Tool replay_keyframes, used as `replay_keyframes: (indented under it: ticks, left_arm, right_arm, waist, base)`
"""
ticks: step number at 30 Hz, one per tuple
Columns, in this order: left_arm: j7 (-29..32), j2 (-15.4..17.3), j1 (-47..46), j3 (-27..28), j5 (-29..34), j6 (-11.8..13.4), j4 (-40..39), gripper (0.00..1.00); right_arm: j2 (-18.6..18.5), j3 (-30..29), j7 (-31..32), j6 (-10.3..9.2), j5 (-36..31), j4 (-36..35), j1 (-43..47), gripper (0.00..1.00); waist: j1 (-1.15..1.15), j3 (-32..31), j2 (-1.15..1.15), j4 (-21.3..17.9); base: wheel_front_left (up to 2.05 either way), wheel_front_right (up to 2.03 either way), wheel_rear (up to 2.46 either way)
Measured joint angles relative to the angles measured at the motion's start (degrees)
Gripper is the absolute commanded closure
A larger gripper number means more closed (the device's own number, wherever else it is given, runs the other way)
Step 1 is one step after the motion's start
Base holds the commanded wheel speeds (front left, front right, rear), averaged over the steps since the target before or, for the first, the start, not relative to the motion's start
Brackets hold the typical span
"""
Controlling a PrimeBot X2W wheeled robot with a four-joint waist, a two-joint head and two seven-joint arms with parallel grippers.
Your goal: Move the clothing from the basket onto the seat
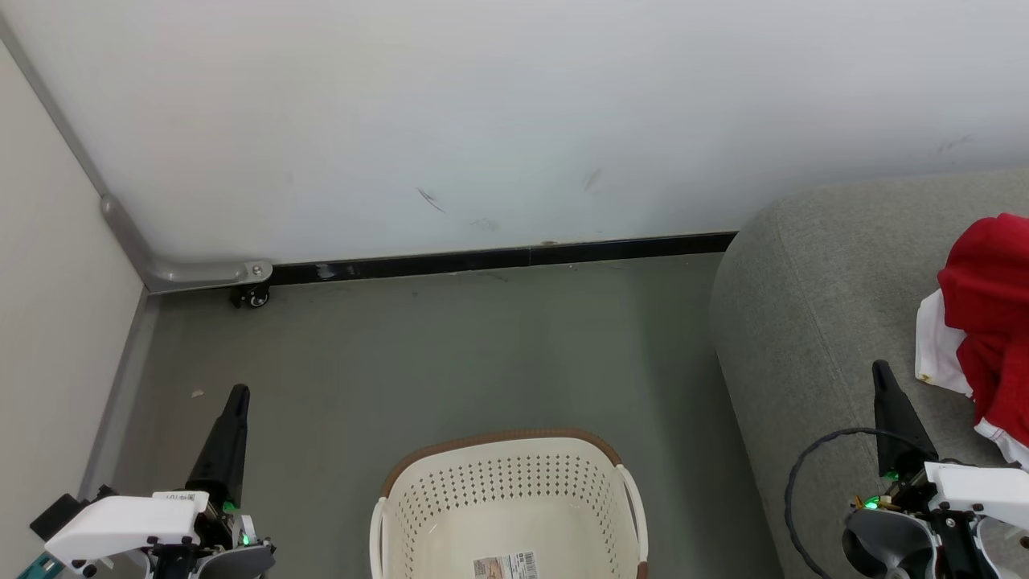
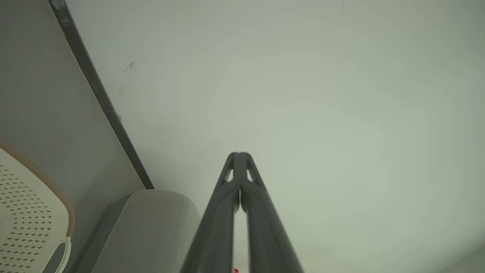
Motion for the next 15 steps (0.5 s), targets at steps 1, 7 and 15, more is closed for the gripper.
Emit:
replay_keyframes:
  ticks: [1, 7, 15]
  left_arm:
    - [0.0, 0.0, 0.0, -0.01, -0.01, 0.02, -0.03, 1.0]
    - [-0.01, 0.0, 0.1, -0.05, -0.01, 0.07, -0.27, 1.0]
    - [-0.02, 0.0, 0.17, -0.13, -0.01, 0.49, -0.57, 1.0]
  right_arm:
    - [0.0, 0.0, 0.0, 0.0, 0.0, 0.0, 0.0, 1.0]
    - [0.0, 0.01, 0.0, 0.0, 0.0, -0.01, 0.0, 1.0]
    - [0.0, 0.03, 0.0, 0.0, 0.0, -0.02, 0.01, 1.0]
  waist:
    - [0.0, 0.0, 0.0, 0.0]
    - [0.0, 0.01, 0.0, 0.0]
    - [0.0, 0.01, 0.0, 0.0]
  base:
    - [0.0, 0.0, 0.0]
    - [0.0, 0.0, 0.0]
    - [0.0, 0.0, 0.0]
